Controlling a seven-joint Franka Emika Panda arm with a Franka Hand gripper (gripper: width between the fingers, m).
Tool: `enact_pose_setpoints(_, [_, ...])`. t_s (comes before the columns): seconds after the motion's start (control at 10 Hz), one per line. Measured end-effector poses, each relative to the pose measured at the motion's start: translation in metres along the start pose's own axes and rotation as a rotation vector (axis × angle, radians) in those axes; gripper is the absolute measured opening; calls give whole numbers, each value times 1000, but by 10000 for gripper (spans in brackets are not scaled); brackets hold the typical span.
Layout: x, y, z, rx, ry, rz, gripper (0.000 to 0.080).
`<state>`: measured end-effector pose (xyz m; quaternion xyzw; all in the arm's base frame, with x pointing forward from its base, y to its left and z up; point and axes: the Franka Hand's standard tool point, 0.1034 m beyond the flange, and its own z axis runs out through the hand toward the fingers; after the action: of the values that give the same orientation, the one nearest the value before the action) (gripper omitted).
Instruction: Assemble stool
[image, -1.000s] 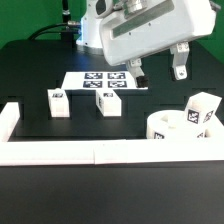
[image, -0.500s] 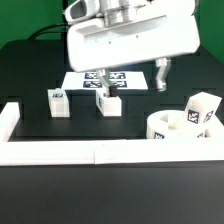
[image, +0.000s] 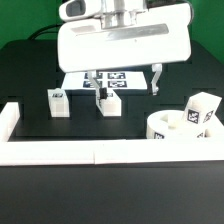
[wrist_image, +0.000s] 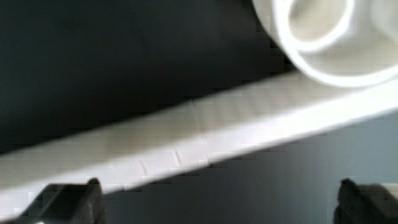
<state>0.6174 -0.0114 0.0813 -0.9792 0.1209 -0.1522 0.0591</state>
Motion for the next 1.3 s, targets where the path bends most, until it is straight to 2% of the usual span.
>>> enact_pose_setpoints(0.1, [-9,6,1,-5,-69,3,649])
enact_pose_setpoints(0.3, [-12,16,1,-27,-53,-1,649])
enact_pose_setpoints(0.5, [-21,8,1,15,-210,22,649])
enact_pose_setpoints(0.7, [-24,8,2,28,-342,31,649])
enact_pose_setpoints(0.9, [-51,16,3,-20,-558,30,649])
enact_pose_setpoints(1.0, [-54,22,2,-44,-645,13,649])
enact_pose_setpoints(1.1, [-56,25,5,-61,-676,-2,649])
enact_pose_setpoints(1.3, [-67,29,2,-51,-818,16,649])
